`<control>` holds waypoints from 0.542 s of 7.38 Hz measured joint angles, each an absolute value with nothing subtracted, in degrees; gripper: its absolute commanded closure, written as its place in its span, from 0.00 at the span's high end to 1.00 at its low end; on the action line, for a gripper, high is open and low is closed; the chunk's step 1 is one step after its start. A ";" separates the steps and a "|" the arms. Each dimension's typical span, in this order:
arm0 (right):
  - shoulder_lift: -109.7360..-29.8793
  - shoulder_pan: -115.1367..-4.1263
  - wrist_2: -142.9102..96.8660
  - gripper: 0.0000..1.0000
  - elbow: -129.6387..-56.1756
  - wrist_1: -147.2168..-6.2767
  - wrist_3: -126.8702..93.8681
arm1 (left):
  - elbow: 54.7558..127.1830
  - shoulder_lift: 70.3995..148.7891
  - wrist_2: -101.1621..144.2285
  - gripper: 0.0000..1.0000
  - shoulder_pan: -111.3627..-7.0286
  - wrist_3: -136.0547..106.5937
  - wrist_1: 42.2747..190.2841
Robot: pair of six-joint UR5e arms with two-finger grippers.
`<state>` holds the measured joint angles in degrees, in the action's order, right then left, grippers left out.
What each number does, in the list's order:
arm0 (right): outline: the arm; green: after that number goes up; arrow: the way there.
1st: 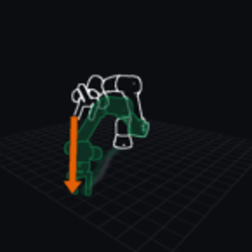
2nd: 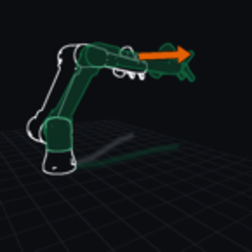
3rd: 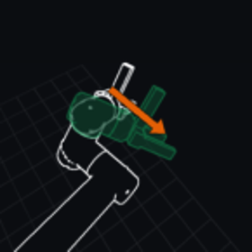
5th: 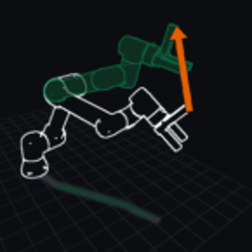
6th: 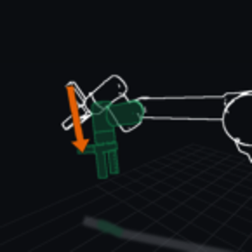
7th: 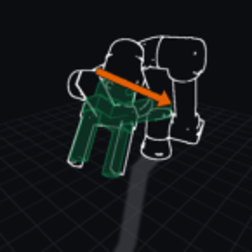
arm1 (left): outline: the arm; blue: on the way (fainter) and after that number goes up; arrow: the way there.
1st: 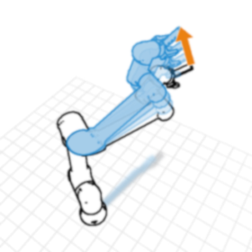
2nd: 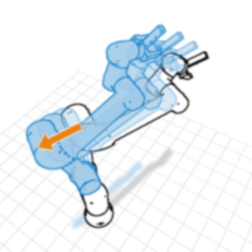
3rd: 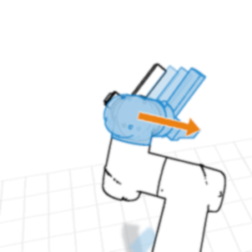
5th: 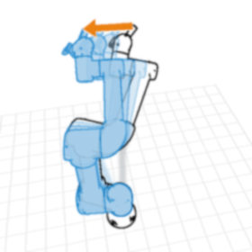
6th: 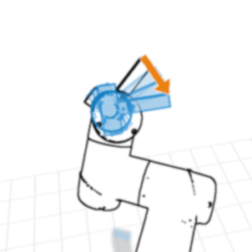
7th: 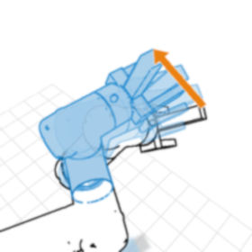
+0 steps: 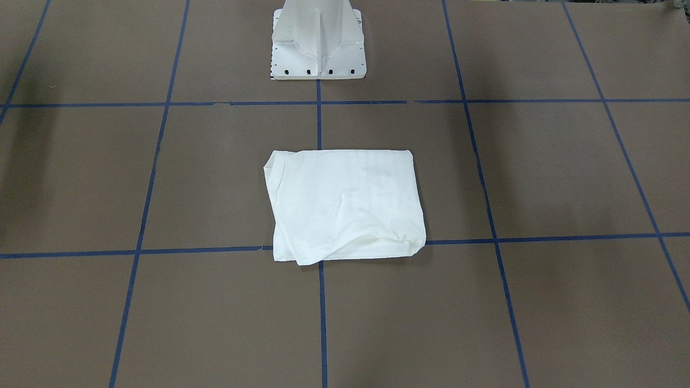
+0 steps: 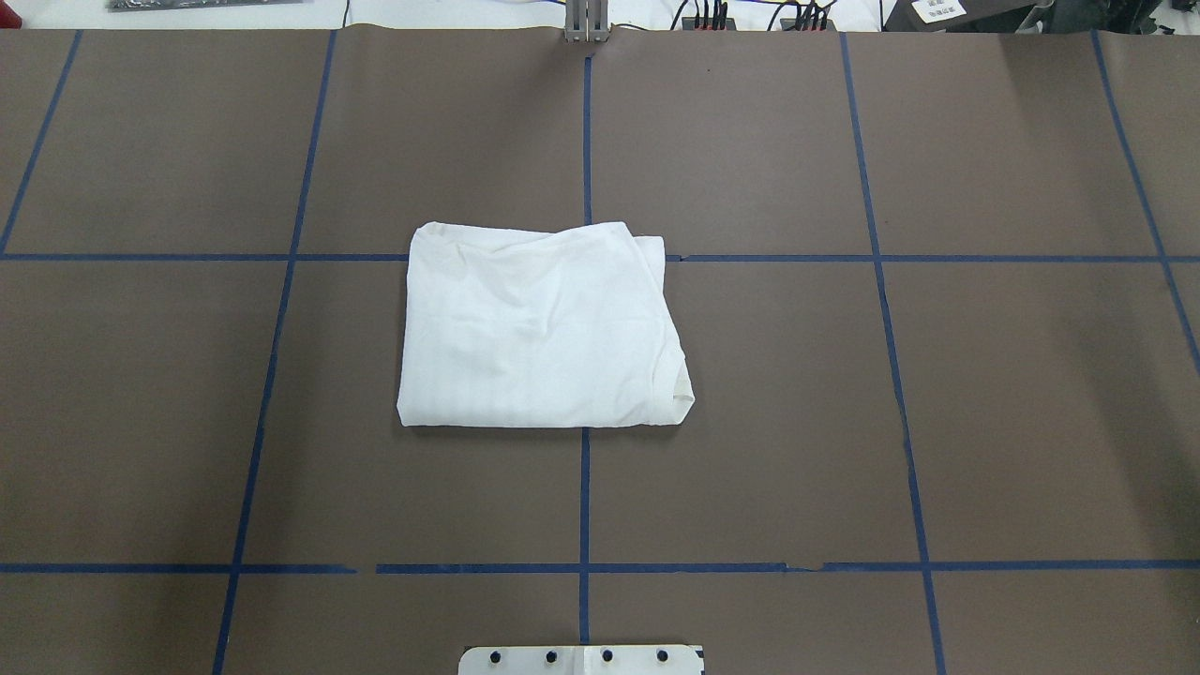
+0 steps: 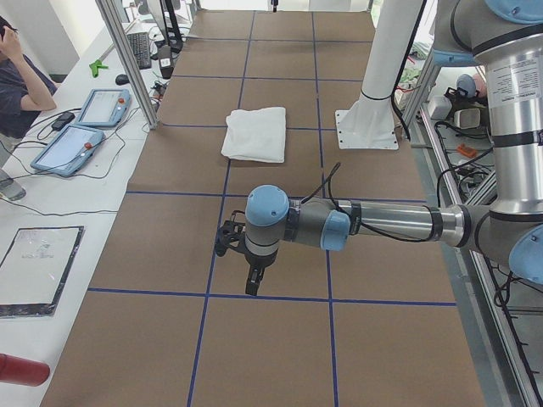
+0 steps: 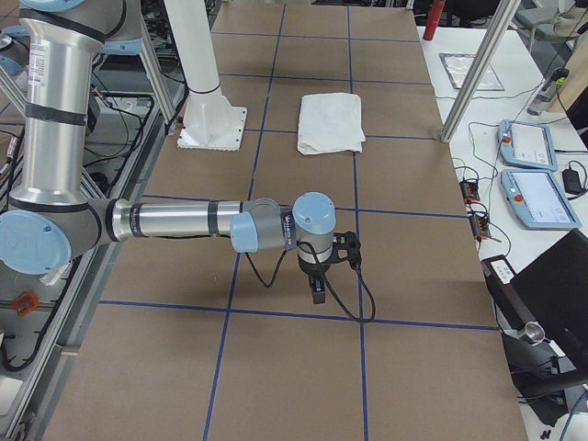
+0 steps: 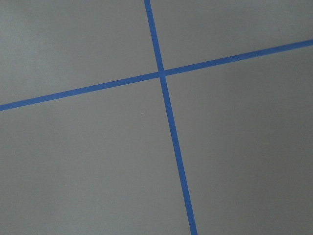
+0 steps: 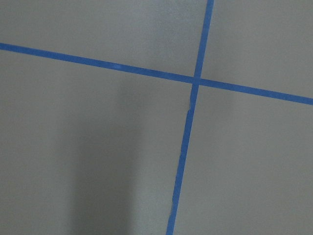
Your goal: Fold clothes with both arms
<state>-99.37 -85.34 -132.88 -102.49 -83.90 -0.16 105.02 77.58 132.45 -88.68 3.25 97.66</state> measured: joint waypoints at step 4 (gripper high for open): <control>-99.23 -85.41 -132.79 1.00 -102.43 -83.86 -0.20 | 105.35 77.52 132.44 1.00 -88.68 3.25 97.65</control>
<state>-99.23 -85.41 -132.79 -102.43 -83.86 -0.20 105.35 77.52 132.44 -88.68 3.25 97.65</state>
